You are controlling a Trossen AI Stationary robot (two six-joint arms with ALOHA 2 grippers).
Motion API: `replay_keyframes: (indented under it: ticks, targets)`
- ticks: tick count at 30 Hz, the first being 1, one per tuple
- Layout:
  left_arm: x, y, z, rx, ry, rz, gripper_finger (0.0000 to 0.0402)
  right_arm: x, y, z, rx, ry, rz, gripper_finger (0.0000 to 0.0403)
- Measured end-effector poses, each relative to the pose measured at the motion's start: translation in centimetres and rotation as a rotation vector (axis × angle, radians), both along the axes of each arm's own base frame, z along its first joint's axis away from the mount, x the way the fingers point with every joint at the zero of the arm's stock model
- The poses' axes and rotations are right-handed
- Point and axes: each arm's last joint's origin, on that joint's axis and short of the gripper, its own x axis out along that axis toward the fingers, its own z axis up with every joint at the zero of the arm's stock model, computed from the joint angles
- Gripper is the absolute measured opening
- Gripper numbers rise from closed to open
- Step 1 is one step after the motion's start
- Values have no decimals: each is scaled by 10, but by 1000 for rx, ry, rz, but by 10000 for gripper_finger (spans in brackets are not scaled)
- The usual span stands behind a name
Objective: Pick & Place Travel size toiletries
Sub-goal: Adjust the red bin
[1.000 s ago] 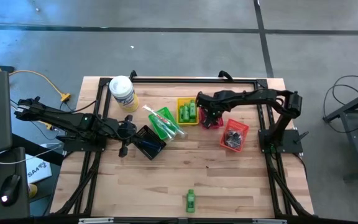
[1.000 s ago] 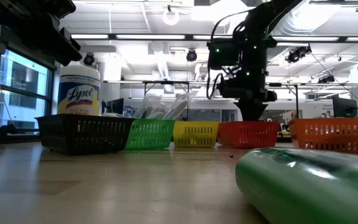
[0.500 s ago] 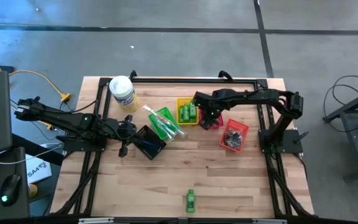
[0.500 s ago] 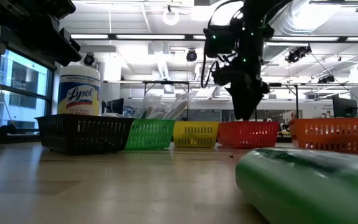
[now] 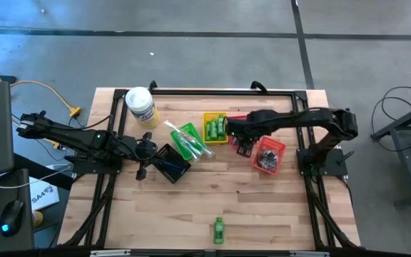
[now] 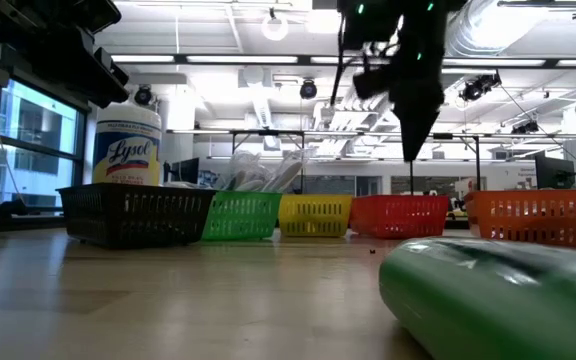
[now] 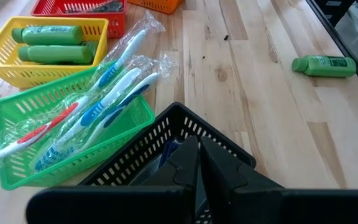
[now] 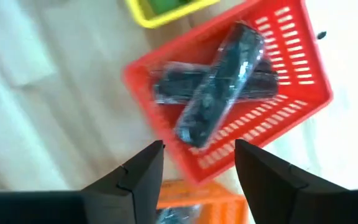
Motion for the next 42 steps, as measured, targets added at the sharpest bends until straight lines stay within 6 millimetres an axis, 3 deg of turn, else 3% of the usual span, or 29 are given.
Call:
replay_keyframes:
  ticks: [5, 10, 17, 22, 29, 37, 42]
  targets:
    - [0, 0, -1, -9, 8, -11, 17, -16, 35, 18, -66, -52, 0, 173]
    - [0, -1, -1, -11, 9, -19, 17, -36, 55, 11, -61, -98, 141, 153]
    - [0, -1, 0, -11, 1, -18, 17, -34, 37, -6, -72, -171, 208, 145]
    - [0, -1, 0, -10, 1, -17, 17, -28, 21, -19, 40, -188, 248, 160]
    - [0, -1, 0, -10, 2, -17, 17, -18, 16, -38, 77, -142, 263, 177]
    - [0, -1, 0, -10, 6, -19, 17, -12, 3, -61, 45, -48, 177, 179]
    - [0, -1, -1, -10, 8, -19, 17, -12, -5, -64, 44, -53, 109, 156]
